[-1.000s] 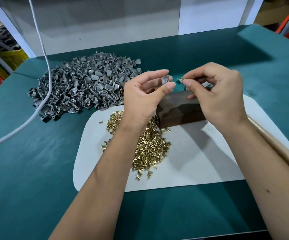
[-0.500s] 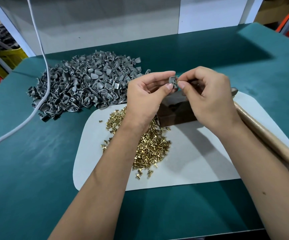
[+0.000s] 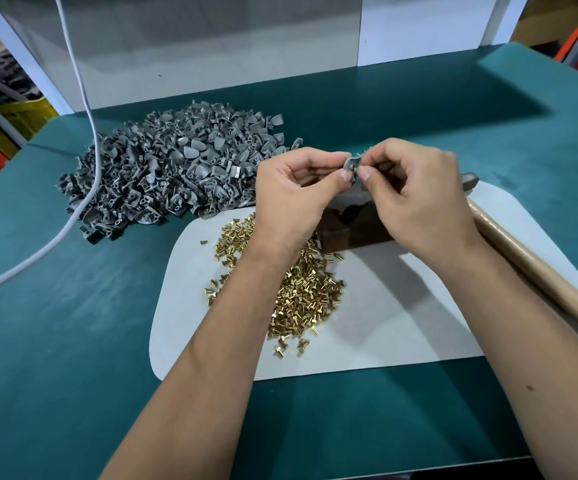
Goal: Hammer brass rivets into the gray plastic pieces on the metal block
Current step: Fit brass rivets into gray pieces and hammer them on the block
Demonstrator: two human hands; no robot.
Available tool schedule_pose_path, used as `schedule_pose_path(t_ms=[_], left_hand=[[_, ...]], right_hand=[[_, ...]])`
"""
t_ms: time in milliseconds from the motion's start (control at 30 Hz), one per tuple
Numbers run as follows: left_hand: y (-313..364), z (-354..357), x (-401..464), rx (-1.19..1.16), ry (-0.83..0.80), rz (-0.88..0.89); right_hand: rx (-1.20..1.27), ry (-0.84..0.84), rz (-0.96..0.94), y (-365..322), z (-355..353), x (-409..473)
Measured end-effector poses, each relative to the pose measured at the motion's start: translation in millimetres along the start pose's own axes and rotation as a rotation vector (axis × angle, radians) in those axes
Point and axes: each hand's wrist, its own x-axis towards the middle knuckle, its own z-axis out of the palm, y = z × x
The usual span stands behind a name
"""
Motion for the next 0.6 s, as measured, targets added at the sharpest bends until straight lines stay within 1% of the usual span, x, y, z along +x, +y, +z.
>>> schedule_pose_path(t_ms=[100, 233, 400, 600], left_hand=[[1.2, 1.4, -1.4, -0.012, -0.01, -0.003], [1.8, 1.7, -1.0, -0.028, 0.011, -0.021], [0.6, 1.4, -1.2, 0.005, 0.019, -0.033], [-0.5, 2.7, -1.0, 0.067, 0.031, -0.012]], right_hand=[[-0.007, 0.022, -0.025, 0.1, -1.8, 0.3], [0.024, 0.036, -0.009, 1.2, -2.2, 1.1], [0.004, 0.024, 0.027, 1.5, 0.2, 0.8], [-0.037, 0.049, 0.061, -3.0, 1.2, -0.4]])
